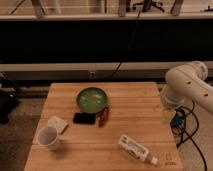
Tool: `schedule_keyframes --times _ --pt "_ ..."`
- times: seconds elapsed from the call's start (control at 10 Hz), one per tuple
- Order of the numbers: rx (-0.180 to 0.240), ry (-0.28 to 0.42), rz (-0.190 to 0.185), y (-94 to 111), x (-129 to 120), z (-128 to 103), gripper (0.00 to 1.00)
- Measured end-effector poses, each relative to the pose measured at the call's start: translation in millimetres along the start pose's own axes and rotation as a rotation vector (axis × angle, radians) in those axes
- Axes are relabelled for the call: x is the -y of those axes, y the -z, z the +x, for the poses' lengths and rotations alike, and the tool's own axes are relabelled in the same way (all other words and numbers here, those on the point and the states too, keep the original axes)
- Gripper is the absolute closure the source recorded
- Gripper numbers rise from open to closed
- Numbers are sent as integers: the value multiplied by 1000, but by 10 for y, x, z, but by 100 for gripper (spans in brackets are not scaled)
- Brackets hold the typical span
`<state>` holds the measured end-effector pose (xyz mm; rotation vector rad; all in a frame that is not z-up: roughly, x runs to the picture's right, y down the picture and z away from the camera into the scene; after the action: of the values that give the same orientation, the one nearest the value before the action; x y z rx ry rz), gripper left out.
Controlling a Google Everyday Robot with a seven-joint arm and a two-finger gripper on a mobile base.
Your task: Place the bottle in the ceramic bowl
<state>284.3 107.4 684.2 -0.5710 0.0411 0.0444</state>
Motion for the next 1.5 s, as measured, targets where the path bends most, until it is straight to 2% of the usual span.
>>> schedule_keyframes --times 0.2,0.4,0.6,0.8,1.0,1.3,1.5 --pt "-5 21 -9 -62 -80 -135 20" --pt "-1 48 -20 -135 -160 -435 20" --pt "-9 71 -28 -200 -232 -531 20" --pt "-11 117 -44 -301 -359 -647 20" --pt "-12 174 -57 -417 -480 -896 20" --pt "-20 256 -94 -643 -744 -1044 20" --pt "-24 301 -106 -764 -827 -1157 20"
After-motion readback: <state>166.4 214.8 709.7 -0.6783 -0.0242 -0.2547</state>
